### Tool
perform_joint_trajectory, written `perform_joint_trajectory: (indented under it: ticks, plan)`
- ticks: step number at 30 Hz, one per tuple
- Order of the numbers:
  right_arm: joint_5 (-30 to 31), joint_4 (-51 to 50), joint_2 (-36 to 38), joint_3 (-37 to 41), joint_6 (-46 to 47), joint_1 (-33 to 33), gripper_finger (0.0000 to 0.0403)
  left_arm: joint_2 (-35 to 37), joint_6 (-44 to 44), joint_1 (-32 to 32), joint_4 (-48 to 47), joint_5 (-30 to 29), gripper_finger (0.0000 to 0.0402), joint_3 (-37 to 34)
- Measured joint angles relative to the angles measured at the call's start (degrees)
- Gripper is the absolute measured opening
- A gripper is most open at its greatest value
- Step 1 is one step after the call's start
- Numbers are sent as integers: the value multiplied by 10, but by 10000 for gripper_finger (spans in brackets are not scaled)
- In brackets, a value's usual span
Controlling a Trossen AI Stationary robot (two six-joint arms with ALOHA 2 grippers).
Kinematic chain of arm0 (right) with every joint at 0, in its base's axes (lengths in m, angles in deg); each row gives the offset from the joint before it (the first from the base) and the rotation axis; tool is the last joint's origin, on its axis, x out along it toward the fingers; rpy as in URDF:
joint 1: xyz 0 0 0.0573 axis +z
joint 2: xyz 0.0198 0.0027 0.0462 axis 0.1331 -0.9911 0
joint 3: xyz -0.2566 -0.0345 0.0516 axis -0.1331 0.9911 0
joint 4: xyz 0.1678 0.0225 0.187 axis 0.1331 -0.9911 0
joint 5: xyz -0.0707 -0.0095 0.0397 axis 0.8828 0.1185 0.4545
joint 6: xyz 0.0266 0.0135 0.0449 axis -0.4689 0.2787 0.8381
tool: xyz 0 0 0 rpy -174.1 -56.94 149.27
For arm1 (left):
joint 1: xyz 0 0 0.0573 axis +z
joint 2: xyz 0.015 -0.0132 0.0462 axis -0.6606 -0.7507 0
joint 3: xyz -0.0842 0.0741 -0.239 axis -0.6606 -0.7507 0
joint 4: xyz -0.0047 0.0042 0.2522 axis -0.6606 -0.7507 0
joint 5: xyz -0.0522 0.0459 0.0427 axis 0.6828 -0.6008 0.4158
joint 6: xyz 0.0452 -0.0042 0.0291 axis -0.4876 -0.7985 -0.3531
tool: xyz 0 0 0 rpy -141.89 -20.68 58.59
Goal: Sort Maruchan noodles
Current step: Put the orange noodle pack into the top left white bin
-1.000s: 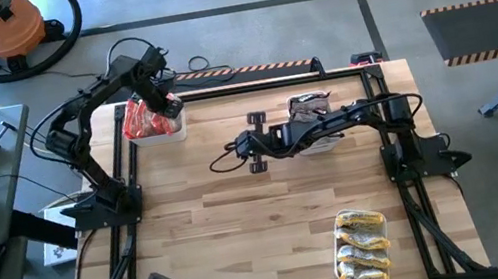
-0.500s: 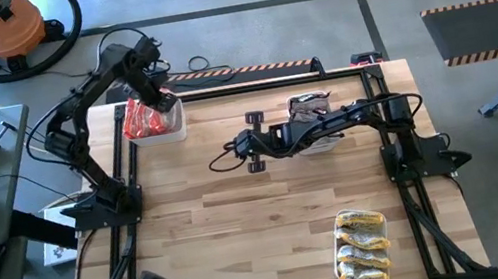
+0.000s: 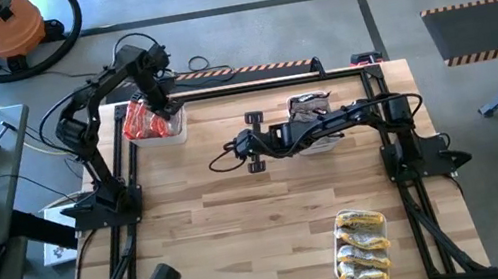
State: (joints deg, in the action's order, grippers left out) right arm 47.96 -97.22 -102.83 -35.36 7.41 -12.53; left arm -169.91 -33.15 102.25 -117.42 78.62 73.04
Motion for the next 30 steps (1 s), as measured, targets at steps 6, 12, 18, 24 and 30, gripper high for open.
perform_joint_trajectory:
  ticks: [6, 12, 18, 24, 30]
  plan:
    - [-2, 8, 0, 0, -8, -1, 0, -16, -11, -2, 19, -2, 9, 0]
    - [-18, 16, 0, 0, -7, -8, 0, -17, -32, -2, 52, -19, 38, 0]
    - [-22, 16, 0, 0, -6, -15, 0, -16, -36, -11, 84, -21, 73, -8]
    - [-23, 15, 0, 0, -4, -18, 0, -14, -47, -20, 141, -19, 64, -49]
    - [-23, 13, 0, 0, -4, -19, 0, -10, -47, -21, 148, -16, 44, -52]
